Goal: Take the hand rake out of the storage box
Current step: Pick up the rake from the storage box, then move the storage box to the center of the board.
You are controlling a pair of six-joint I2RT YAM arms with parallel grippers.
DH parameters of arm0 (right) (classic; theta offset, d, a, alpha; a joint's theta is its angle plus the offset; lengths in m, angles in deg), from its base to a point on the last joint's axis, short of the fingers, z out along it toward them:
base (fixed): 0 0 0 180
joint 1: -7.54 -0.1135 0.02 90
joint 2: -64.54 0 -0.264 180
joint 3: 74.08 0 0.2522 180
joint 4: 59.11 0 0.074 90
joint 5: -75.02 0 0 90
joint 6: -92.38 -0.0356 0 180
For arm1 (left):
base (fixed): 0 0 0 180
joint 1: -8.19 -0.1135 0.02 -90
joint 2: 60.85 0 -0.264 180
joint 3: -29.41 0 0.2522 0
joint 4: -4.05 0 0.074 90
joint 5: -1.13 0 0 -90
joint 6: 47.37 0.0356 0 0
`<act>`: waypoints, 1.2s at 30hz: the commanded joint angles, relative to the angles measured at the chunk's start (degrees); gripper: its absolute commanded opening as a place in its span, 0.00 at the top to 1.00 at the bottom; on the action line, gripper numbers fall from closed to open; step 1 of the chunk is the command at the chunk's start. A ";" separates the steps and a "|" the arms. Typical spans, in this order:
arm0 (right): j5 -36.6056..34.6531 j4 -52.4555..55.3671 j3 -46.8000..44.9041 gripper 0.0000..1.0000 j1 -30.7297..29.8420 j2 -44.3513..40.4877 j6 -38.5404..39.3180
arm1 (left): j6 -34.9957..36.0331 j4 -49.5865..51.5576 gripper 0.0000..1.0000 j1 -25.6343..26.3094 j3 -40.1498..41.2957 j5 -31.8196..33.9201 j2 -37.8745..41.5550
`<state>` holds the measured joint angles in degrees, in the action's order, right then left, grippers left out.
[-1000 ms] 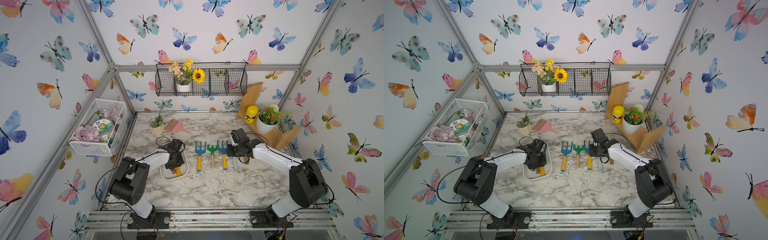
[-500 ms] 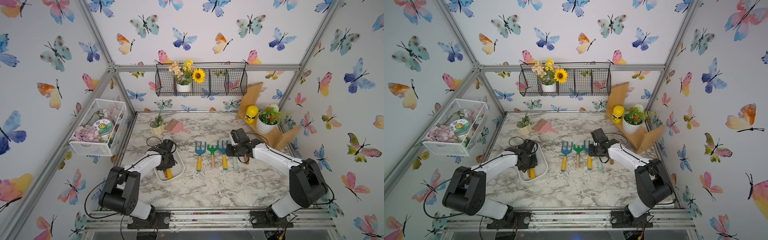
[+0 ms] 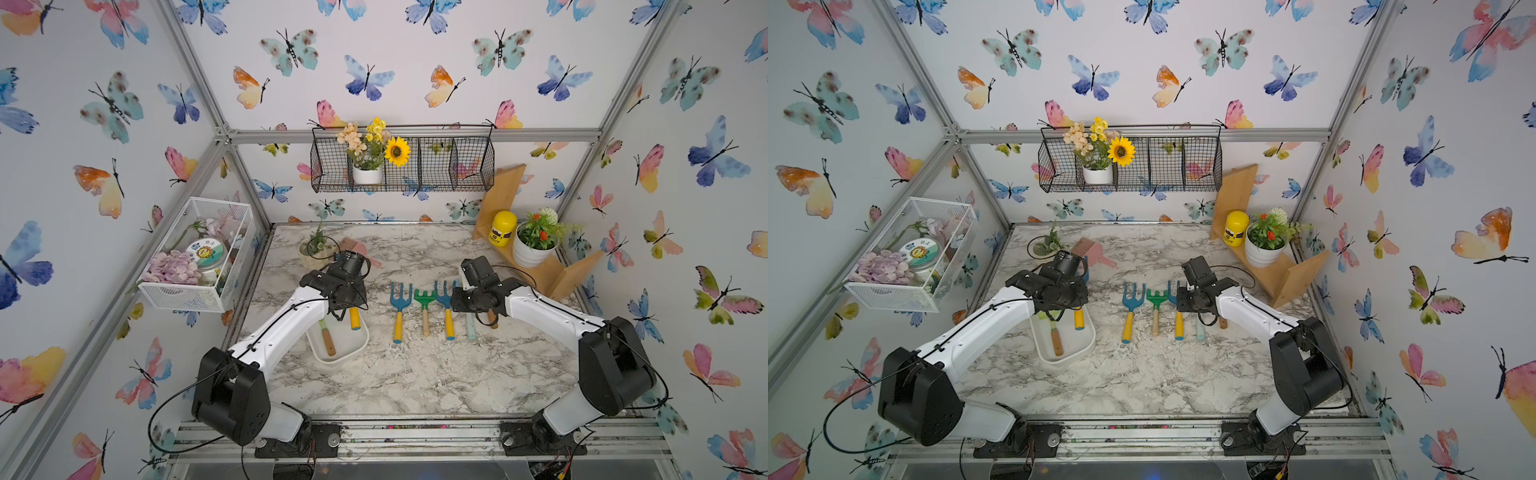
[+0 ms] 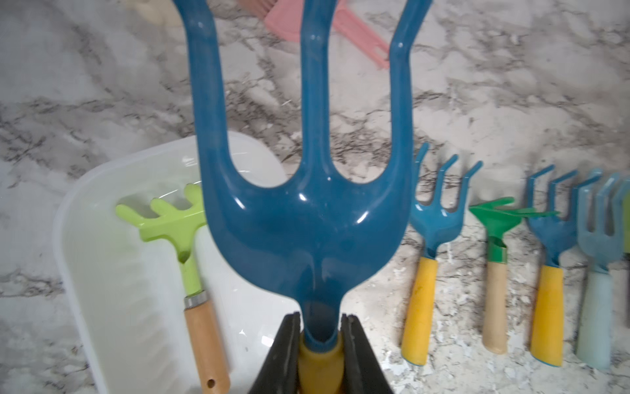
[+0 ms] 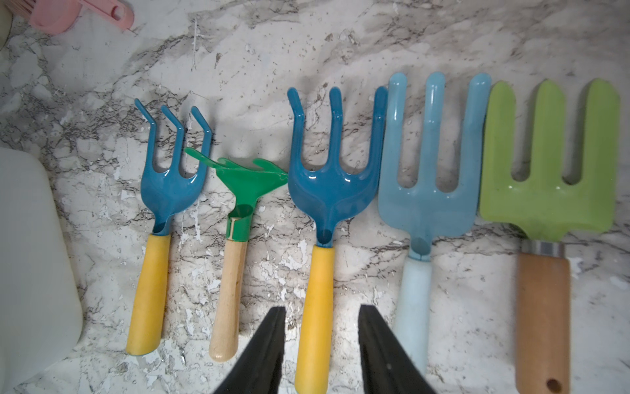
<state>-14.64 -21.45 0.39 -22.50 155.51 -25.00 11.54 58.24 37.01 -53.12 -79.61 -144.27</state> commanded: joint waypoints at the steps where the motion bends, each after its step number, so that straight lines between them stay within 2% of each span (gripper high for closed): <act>1: 0.98 -0.13 0.11 0.58 -0.21 -0.32 -0.49 | -1.32 0.13 0.83 3.77 -3.03 0.60 -5.68; 6: 0.72 0.52 0.12 0.58 -0.20 -0.69 -0.20 | -1.61 -2.75 0.83 6.25 -5.57 -0.93 -14.47; 10: 0.28 0.97 -0.30 0.58 -0.19 -1.28 0.04 | -1.87 -4.19 0.83 6.18 -4.48 0.32 -17.14; 18: 1.12 -0.43 -1.85 0.58 -0.19 -0.99 -0.48 | 0.19 -6.09 0.83 5.66 1.44 1.46 -16.51; 25: 1.24 -0.43 -1.30 0.58 -0.19 -0.50 -0.49 | 3.75 -8.50 0.83 2.28 7.64 0.60 -12.53; 32: 1.51 -0.79 -1.21 0.58 -0.37 -0.18 -0.83 | 9.33 -7.20 0.83 0.71 7.69 -0.89 -12.38; 36: 1.33 -0.69 -1.18 0.58 -0.43 -0.19 -0.71 | 9.52 -7.62 0.83 1.15 5.54 -3.37 -13.67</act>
<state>-14.38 -21.89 -0.96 -22.56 155.19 -25.11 19.08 51.03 37.88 -45.63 -80.45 -158.30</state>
